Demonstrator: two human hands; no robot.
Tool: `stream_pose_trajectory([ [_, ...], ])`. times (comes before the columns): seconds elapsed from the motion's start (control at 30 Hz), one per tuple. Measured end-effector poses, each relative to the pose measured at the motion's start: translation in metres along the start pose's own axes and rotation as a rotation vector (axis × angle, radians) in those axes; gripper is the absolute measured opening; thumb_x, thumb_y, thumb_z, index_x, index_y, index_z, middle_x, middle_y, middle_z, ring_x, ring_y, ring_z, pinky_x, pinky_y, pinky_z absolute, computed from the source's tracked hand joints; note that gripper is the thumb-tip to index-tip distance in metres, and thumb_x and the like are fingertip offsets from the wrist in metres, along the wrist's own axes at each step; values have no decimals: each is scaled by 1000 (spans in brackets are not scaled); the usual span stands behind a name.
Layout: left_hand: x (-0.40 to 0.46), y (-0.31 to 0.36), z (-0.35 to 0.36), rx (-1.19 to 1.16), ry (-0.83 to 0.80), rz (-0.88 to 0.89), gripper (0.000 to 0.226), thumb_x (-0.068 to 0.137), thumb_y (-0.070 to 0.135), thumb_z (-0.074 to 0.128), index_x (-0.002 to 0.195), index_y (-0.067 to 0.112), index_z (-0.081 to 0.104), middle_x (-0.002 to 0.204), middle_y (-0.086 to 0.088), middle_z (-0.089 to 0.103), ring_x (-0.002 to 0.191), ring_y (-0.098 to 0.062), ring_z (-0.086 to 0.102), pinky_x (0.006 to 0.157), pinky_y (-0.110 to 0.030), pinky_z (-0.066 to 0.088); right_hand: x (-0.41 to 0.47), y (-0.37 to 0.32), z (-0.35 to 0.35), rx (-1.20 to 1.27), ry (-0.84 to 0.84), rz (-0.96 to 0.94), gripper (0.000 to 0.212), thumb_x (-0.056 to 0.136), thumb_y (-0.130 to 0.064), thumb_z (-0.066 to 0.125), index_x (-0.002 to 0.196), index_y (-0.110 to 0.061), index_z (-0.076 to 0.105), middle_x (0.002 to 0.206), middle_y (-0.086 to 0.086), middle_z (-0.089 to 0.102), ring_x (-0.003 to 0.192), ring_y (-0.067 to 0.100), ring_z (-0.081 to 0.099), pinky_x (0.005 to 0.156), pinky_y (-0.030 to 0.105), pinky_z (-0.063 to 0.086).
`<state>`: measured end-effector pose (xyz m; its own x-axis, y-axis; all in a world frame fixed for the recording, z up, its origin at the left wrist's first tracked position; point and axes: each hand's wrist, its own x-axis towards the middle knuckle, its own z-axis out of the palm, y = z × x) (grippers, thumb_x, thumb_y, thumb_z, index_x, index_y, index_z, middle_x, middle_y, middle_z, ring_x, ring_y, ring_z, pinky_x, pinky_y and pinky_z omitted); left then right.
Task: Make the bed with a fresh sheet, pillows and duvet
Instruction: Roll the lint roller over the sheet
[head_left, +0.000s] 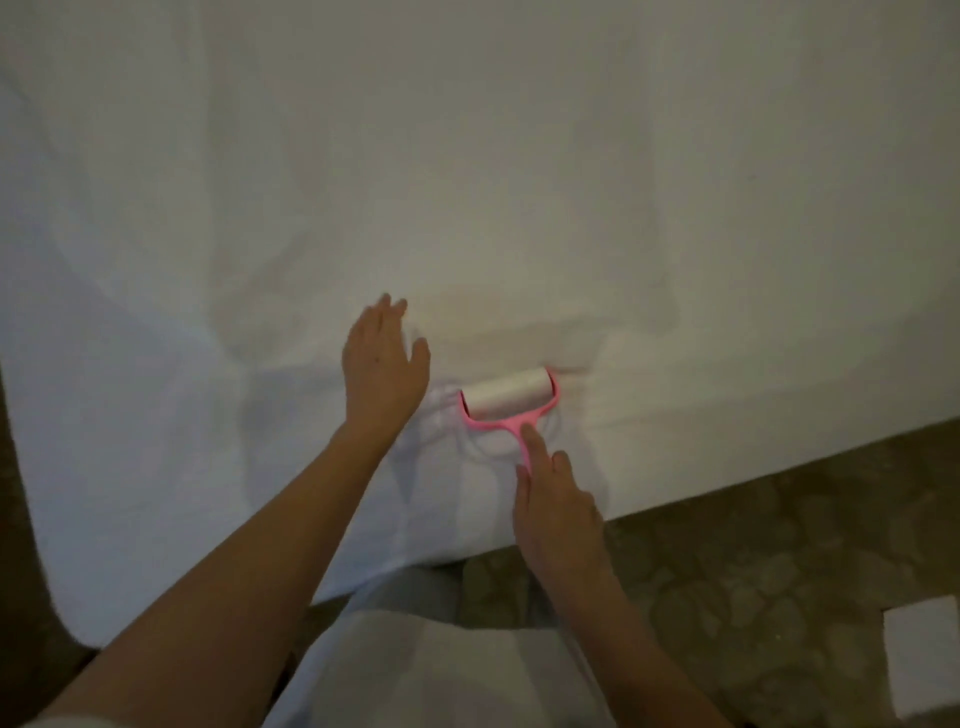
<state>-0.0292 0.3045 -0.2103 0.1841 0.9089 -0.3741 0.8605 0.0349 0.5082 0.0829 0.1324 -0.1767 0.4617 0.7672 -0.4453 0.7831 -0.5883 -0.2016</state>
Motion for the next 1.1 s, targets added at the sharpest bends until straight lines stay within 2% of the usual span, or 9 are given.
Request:
stream_pose_trajectory([
  [0.07, 25, -4, 10, 23, 106, -38, 59, 96, 34, 40, 148, 8, 29, 157, -11, 21, 146, -31, 15, 117, -41, 9, 36, -29, -14, 56, -102, 27, 48, 104, -30, 30, 150, -38, 18, 115, 4, 49, 84, 26, 60, 64, 29, 34],
  [0.17, 52, -6, 35, 0, -30, -243, 84, 92, 56, 44, 153, 17, 1, 161, -3, -7, 147, -27, -10, 116, -46, -10, 100, -69, -35, 64, -151, 64, 51, 104, -32, 27, 150, -39, 7, 122, 9, 44, 98, 34, 58, 71, 36, 37],
  [0.23, 61, -7, 54, 37, -58, -314, 112, 72, 81, 38, 151, 20, -13, 158, 1, -20, 145, -26, -21, 110, -45, -22, 151, -91, -45, 33, -121, 47, 54, 102, -27, 30, 151, -36, 7, 124, 12, 44, 104, 36, 56, 78, 38, 41],
  [0.33, 66, -13, 70, 67, -31, -287, 134, 43, 93, 24, 144, 21, -28, 152, 4, -33, 140, -23, -32, 101, -40, -34, 233, -124, -59, 44, -36, -24, 57, 100, -20, 33, 151, -32, 11, 128, 15, 46, 108, 34, 54, 77, 34, 36],
  [0.47, 71, -23, 73, 53, -104, -267, 137, 37, 97, 25, 127, 26, -49, 134, 8, -56, 122, -20, -54, 92, -39, -41, 340, -162, -87, 56, 29, -126, 63, 99, -19, 36, 153, -27, 6, 134, 15, 49, 117, 34, 53, 80, 31, 35],
  [0.6, 73, -20, 75, 76, -110, -273, 137, 38, 97, 26, 128, 25, -47, 140, 4, -50, 129, -22, -48, 92, -40, -41, 391, -172, -114, -51, 127, -209, 55, 97, -16, 38, 150, -21, 25, 128, 13, 56, 116, 32, 55, 80, 32, 41],
  [0.7, 73, -17, 71, 79, -135, -291, 142, 46, 94, 48, 128, 24, -46, 148, -1, -43, 135, -25, -40, 93, -40, -40, 382, -160, -115, -101, 137, -255, 58, 97, -16, 36, 152, -26, 18, 122, 13, 59, 110, 32, 57, 74, 33, 37],
  [0.9, 69, -13, 65, 95, -136, -285, 143, 52, 86, 59, 134, 21, -39, 152, -4, -35, 139, -28, -32, 100, -44, -33, 278, -68, -79, -147, 68, -195, 54, 103, -32, 31, 152, -36, 9, 112, 15, 55, 98, 37, 59, 75, 40, 43],
  [1.1, 64, -9, 67, 181, -40, -276, 141, 54, 80, 63, 150, 13, -15, 158, -7, -19, 144, -33, -18, 111, -55, -13, 133, 27, -42, 67, -2, -87, 50, 101, -34, 35, 149, -39, 22, 98, 9, 57, 76, 34, 61, 64, 41, 48],
])
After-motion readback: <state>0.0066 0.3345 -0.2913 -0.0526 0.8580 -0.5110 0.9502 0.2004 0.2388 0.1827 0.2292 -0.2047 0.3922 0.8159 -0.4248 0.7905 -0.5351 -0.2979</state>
